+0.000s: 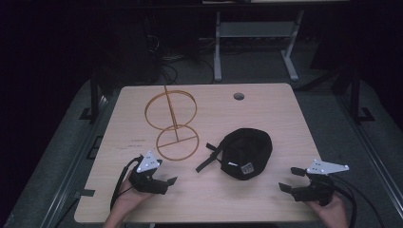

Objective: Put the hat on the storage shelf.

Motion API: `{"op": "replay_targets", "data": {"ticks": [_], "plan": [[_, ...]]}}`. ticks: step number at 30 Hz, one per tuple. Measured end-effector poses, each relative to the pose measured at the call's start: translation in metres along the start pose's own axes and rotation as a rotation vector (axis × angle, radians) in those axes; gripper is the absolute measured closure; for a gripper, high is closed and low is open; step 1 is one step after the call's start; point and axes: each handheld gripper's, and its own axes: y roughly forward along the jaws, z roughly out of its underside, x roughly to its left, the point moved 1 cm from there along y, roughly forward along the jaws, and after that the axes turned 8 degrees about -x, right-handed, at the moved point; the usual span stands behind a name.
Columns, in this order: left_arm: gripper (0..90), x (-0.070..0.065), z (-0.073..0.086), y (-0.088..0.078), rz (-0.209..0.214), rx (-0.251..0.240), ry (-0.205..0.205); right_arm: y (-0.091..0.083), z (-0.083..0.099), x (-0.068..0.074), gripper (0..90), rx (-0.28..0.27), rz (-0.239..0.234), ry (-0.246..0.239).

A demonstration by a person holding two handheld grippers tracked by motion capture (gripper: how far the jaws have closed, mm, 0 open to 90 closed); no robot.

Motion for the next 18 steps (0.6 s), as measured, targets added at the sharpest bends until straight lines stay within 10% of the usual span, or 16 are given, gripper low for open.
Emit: {"op": "replay_targets", "data": {"ticks": [18], "plan": [[15.7,-0.013,-0.013,0.001,0.045,-0.013,0.029,-0.002,0.000,0.002,15.9,-0.002,0.004,0.001]]}}
